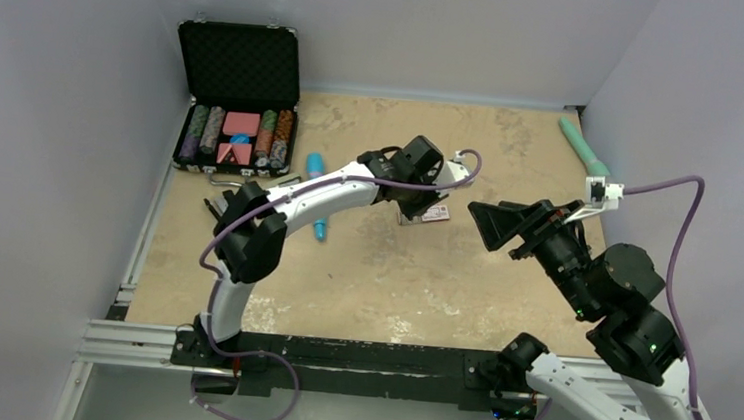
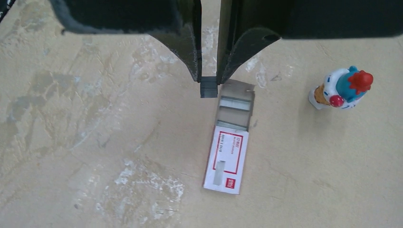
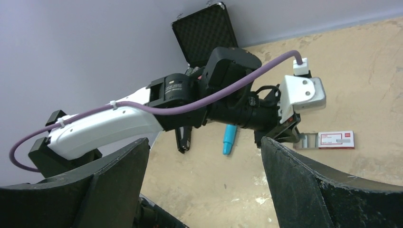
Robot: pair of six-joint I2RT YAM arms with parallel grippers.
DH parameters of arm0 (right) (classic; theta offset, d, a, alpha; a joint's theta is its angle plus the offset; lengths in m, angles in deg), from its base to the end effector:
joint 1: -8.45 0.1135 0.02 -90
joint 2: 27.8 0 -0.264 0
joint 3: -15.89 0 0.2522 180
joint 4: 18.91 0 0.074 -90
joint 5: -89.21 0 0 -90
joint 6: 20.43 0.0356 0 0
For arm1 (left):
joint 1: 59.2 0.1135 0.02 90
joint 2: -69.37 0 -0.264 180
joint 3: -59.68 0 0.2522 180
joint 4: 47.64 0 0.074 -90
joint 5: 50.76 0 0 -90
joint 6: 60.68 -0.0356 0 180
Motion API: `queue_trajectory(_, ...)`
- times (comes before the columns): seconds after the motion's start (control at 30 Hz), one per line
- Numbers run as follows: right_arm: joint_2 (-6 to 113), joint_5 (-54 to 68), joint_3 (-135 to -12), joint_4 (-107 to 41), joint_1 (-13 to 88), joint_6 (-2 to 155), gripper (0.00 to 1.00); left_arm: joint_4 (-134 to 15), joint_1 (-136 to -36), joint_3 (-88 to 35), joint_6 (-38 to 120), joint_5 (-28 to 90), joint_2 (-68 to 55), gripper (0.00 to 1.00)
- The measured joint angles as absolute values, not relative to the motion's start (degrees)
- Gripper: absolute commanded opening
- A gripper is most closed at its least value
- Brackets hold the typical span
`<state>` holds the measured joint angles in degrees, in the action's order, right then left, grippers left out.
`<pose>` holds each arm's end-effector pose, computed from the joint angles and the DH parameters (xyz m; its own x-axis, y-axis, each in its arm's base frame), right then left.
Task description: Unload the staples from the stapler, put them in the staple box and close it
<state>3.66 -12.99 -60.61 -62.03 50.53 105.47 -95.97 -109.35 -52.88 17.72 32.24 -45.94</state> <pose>0.0657 0.0492 0.4334 -0.2720 0.5266 -0.8054 -0.4182 0.6891 0.5918 0.2872 -0.3509 0.2550 -0.3253 0.7012 -0.6345 0.8947 0.4453 0.0334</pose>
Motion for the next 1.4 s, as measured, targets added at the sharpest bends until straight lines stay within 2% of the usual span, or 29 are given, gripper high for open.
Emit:
queue_trajectory(0.33,3.6,-13.3,-60.5,-62.5,50.5,105.4,0.92,-98.7,-107.3,-58.7,15.3,32.0,-54.9,0.0)
queue_trajectory(1.4,5.6,-13.2,-59.6,-62.2,50.5,104.9,0.92,-100.6,-106.8,-64.6,12.5,35.3,-61.9,0.0)
